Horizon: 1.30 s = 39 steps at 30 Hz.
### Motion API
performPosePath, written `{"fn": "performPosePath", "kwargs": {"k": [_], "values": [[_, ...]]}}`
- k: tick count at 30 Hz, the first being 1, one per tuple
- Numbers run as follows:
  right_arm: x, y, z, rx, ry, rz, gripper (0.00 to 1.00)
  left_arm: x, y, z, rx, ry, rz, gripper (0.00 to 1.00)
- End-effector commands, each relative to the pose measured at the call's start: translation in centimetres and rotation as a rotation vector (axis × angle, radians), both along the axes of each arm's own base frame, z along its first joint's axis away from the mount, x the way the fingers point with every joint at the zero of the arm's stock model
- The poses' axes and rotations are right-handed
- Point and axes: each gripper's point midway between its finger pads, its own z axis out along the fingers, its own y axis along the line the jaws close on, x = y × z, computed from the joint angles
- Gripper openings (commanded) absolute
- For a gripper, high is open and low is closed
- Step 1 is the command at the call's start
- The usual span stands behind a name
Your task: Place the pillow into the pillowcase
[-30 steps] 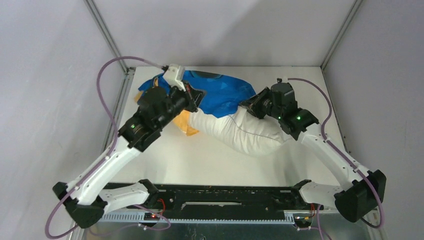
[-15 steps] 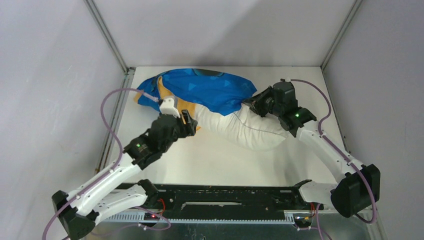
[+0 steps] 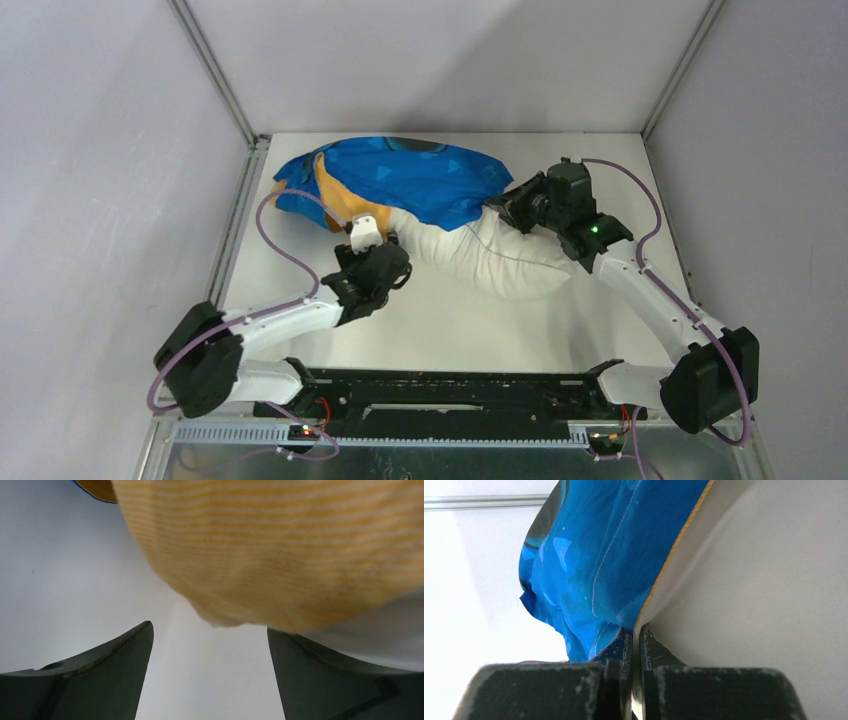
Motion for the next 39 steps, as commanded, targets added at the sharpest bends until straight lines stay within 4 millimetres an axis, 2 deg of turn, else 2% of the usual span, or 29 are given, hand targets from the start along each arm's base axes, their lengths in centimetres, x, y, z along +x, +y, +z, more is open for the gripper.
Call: {"fn": "performPosePath", "kwargs": {"k": [1, 5, 9, 13, 15, 18, 19, 20, 21, 23, 25, 29, 32, 34, 37, 39], "values": [[1.3, -0.1, 4.3, 0.089, -0.122, -0.029, 0.0, 2.8, 0.4, 0.9, -0.006, -0.153, 0.138, 0.89], [1.1, -0.2, 4.3, 0.086, -0.118, -0.026, 0.0, 3.7, 2.0, 0.2, 0.033, -0.157, 0.228, 0.9], [0.9, -0.3, 4.4, 0.082, -0.123, -0.025, 0.0, 4.7, 3.3, 0.6, 0.056, -0.192, 0.275, 0.83], [0.7, -0.5, 4.5, 0.077, -0.122, -0.028, 0.0, 5.4, 3.6, 1.3, 0.07, -0.246, 0.252, 0.61], [0.7, -0.4, 4.5, 0.077, -0.123, -0.027, 0.0, 5.9, 3.7, 1.9, 0.082, -0.266, 0.24, 0.52], [0.7, -0.4, 4.6, 0.079, -0.127, -0.026, 0.0, 6.4, 4.4, 2.6, 0.084, -0.273, 0.238, 0.29], [0.6, -0.4, 4.7, 0.08, -0.129, -0.025, 0.0, 6.4, 4.5, 3.0, 0.081, -0.277, 0.231, 0.19], [0.6, -0.4, 4.8, 0.081, -0.13, -0.025, 0.0, 6.3, 4.6, 3.6, 0.079, -0.286, 0.228, 0.05], [0.5, -0.5, 4.8, 0.079, -0.131, -0.024, 0.0, 6.2, 4.8, 4.2, 0.088, -0.287, 0.22, 0.01], [0.4, -0.7, 5.1, 0.074, -0.142, -0.032, 0.0, 5.7, 4.8, 6.0, 0.092, -0.302, 0.185, 0.0], [0.4, -0.9, 5.4, 0.072, -0.155, -0.039, 0.0, 4.7, 4.2, 8.8, 0.084, -0.341, 0.11, 0.0], [0.2, -1.3, 6.0, 0.049, -0.18, -0.067, 0.0, 1.6, -0.2, 17.7, 0.05, -0.439, -0.22, 0.0], [0.3, -1.0, 6.1, 0.041, -0.189, -0.082, 0.0, -2.2, -5.7, 24.6, 0.018, -0.518, -0.561, 0.0], [0.3, -0.4, 6.0, 0.04, -0.185, -0.079, 0.0, -3.9, -8.3, 26.7, 0.025, -0.54, -0.725, 0.0], [0.5, 0.0, 5.5, 0.014, -0.181, -0.091, 0.0, -5.5, -12.0, 26.9, -0.02, -0.501, -0.924, 0.0], [0.9, -0.1, 4.9, -0.01, -0.176, -0.114, 0.0, -6.0, -13.6, 27.0, -0.058, -0.479, -1.005, 0.0]]}}
